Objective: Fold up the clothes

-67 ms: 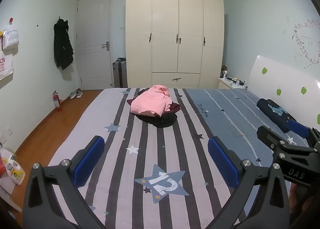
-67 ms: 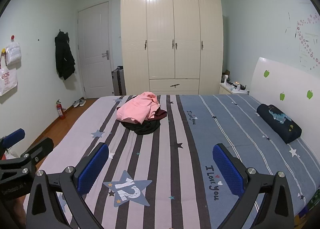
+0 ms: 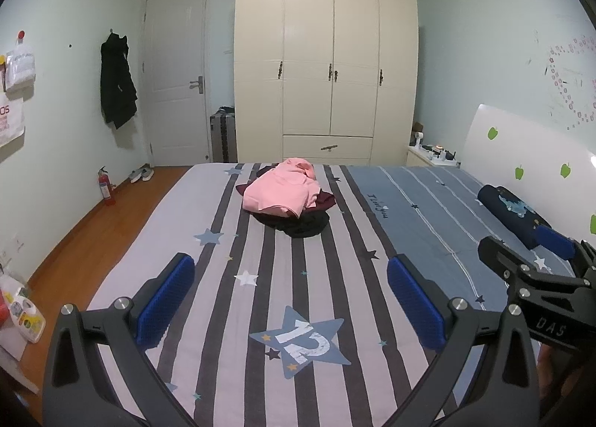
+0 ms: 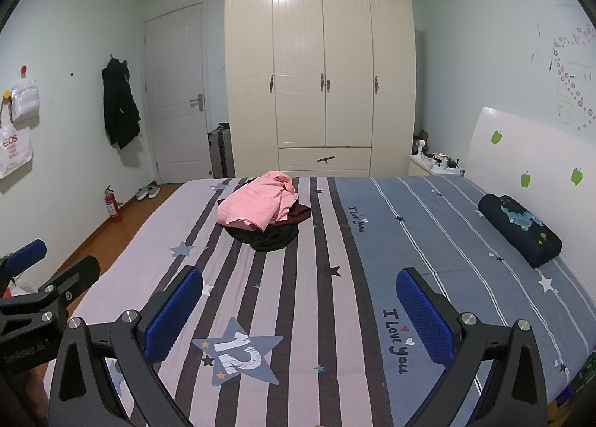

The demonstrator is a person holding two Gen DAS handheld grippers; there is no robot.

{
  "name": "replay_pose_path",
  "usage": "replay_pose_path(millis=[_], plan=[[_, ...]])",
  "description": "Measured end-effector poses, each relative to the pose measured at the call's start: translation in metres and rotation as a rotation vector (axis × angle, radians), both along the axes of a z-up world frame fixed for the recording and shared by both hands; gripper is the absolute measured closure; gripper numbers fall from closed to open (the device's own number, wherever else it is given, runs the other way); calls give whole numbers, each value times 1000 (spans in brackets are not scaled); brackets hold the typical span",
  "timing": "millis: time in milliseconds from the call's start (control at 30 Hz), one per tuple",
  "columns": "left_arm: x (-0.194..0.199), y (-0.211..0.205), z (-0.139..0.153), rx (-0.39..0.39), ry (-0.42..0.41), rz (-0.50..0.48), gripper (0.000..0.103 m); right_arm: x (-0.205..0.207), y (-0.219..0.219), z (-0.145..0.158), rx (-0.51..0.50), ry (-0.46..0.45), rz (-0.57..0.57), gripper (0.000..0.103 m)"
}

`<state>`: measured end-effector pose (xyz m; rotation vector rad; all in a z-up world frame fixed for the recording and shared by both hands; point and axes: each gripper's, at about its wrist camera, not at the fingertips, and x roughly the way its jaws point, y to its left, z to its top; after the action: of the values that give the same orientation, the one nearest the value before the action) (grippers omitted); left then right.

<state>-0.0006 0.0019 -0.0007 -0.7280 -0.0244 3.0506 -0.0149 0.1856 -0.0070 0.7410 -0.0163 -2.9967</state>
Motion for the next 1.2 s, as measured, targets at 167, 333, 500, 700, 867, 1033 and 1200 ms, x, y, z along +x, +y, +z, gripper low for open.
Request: replay_pose_path(millis=[167,333,500,700,867,1033,1200], plan=[[3,-4,-2,17,2,-5,1,-2,2,1,10,9,-5,0],[4,-12,-1,12,1,-4,1,3,-3,4,5,12,-11,0],[1,-11,1,13,-7,2,1,-2,1,-1,-3,3,-8,0],[-1,-8,1,14,-7,5,1,0,0,0,-2,0,-9,0],[-1,-8,0,15,-8,7,1,0,1,-1,-1,-1,-12,0],[-1,-7,3,17,-10,10,1,0,3,0,-4,-1,-13,0],[-1,-7,2,16,-10,10,1,1,3,0,-5,-4,-14,0]])
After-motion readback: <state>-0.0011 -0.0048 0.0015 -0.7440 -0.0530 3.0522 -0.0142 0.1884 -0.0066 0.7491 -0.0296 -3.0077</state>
